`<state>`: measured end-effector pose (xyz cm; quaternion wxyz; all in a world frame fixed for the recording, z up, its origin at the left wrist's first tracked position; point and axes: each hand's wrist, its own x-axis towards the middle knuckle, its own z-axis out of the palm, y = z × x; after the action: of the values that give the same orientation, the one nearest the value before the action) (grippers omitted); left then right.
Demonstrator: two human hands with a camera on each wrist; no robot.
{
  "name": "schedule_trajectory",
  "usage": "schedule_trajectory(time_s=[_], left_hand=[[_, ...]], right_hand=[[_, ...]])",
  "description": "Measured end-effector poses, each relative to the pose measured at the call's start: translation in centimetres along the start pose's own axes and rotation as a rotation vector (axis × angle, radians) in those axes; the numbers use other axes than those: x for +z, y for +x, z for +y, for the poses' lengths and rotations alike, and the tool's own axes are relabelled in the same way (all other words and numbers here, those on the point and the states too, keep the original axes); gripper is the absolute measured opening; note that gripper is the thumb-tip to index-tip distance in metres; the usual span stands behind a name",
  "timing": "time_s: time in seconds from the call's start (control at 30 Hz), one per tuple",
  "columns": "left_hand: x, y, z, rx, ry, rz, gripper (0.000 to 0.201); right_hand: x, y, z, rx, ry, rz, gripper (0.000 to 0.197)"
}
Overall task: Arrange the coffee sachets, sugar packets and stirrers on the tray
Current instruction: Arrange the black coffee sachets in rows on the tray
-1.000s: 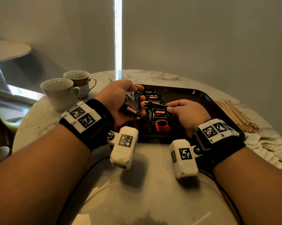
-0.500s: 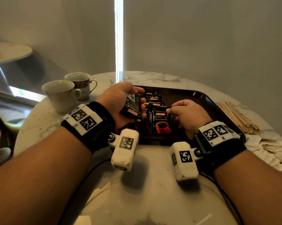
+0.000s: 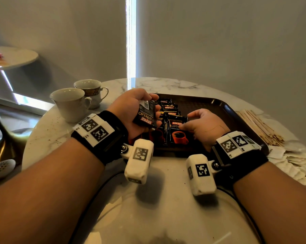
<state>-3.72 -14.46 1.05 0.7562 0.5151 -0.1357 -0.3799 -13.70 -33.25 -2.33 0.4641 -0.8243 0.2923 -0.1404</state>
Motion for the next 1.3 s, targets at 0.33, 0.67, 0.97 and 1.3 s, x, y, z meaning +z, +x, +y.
schedule_trajectory(time_s=[0.33, 0.67, 0.97, 1.3], left_hand=[[0.2, -0.1, 0.0, 0.005, 0.000, -0.008, 0.027], [0.1, -0.3, 0.1, -0.014, -0.055, -0.037, 0.037], [0.0, 0.1, 0.0, 0.046, -0.050, -0.032, 0.038], [0.2, 0.0, 0.2, 0.063, 0.024, -0.021, 0.033]], right_hand=[[0.4, 0.4, 0.0, 0.003, -0.003, 0.002, 0.046], [0.4, 0.3, -0.1, -0.017, 0.072, 0.115, 0.046], [0.4, -2.8, -2.2, -0.365, 0.441, 0.044, 0.015], [1.4, -4.8, -3.2, -0.386, 0.385, -0.280, 0.042]])
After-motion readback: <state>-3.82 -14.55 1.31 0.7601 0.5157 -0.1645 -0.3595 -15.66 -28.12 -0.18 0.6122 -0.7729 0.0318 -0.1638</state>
